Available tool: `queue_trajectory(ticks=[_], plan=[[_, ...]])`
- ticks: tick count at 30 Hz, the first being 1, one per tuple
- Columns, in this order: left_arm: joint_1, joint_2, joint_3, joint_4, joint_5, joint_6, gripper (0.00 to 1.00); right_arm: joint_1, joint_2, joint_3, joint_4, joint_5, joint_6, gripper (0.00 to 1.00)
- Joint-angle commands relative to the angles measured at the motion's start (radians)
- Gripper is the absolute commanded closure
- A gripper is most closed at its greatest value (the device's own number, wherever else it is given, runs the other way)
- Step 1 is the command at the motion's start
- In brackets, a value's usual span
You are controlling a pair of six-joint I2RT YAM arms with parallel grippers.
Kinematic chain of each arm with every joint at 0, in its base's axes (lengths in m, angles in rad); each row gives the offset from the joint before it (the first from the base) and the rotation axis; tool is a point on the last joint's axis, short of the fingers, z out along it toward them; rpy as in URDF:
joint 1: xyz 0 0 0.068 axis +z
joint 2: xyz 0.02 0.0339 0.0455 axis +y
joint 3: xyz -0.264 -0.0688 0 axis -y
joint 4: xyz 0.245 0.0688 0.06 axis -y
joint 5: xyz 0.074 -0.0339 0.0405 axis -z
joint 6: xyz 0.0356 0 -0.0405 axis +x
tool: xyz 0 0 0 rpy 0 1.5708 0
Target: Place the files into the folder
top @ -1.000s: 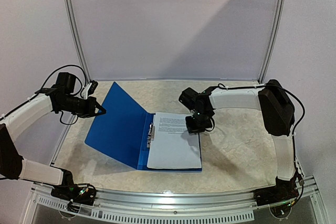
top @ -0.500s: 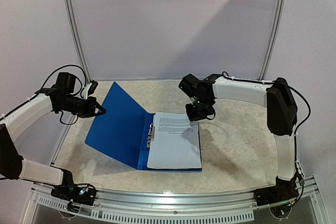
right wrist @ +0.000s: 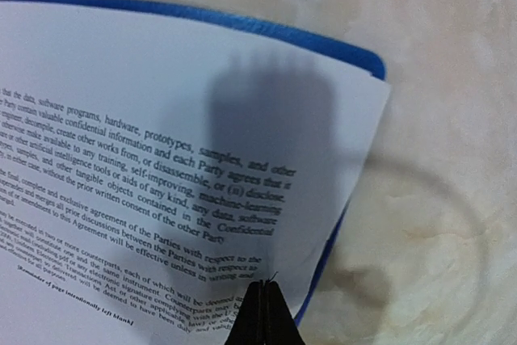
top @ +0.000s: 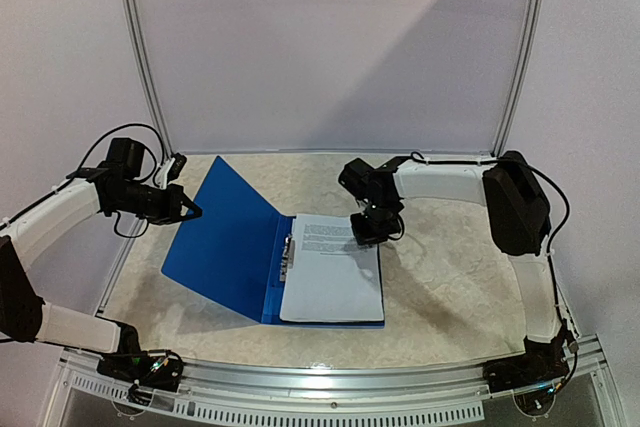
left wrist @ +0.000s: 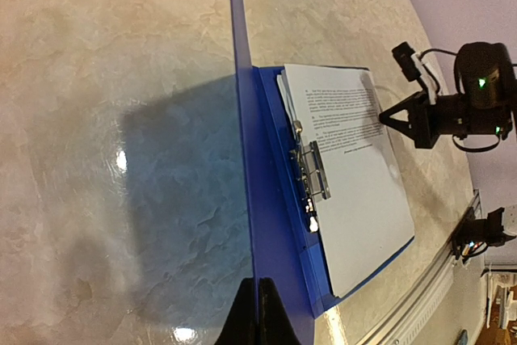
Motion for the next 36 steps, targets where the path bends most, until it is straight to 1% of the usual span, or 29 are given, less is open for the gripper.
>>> queue_trajectory(ticks=[1,7,17,21,24,26,31,33,36], plan=[[0.012,-0.007,-0.013,0.008,0.005,0.007,1.00,0.015,0.054,0.023,0.028,-0.054,0.000,1.00],[0.012,-0.009,-0.013,0.008,0.007,0.005,1.00,0.026,0.061,0.034,0.052,-0.079,0.013,1.00],[0.011,-0.010,-0.013,0.007,0.007,0.004,1.00,0.027,0.036,0.056,0.027,-0.049,0.013,1.00],[0.011,-0.011,-0.013,0.005,0.007,0.007,1.00,0.027,0.003,0.096,-0.009,0.016,-0.010,0.96],[0.011,-0.008,-0.014,0.008,0.006,0.005,1.00,0.028,-0.030,0.124,-0.008,0.027,-0.030,0.89],[0.011,-0.008,-0.014,0.008,0.006,0.005,1.00,0.031,-0.049,0.133,0.027,0.001,-0.054,0.84],[0.011,-0.008,-0.014,0.007,0.004,0.006,1.00,0.069,-0.039,0.182,0.137,-0.127,-0.094,0.79],[0.013,-0.008,-0.014,0.006,0.002,0.007,1.00,0.085,-0.012,0.203,0.191,-0.201,-0.108,0.77],[0.013,-0.006,-0.015,0.009,0.002,0.006,1.00,0.091,0.027,0.211,0.308,-0.340,-0.092,0.68]])
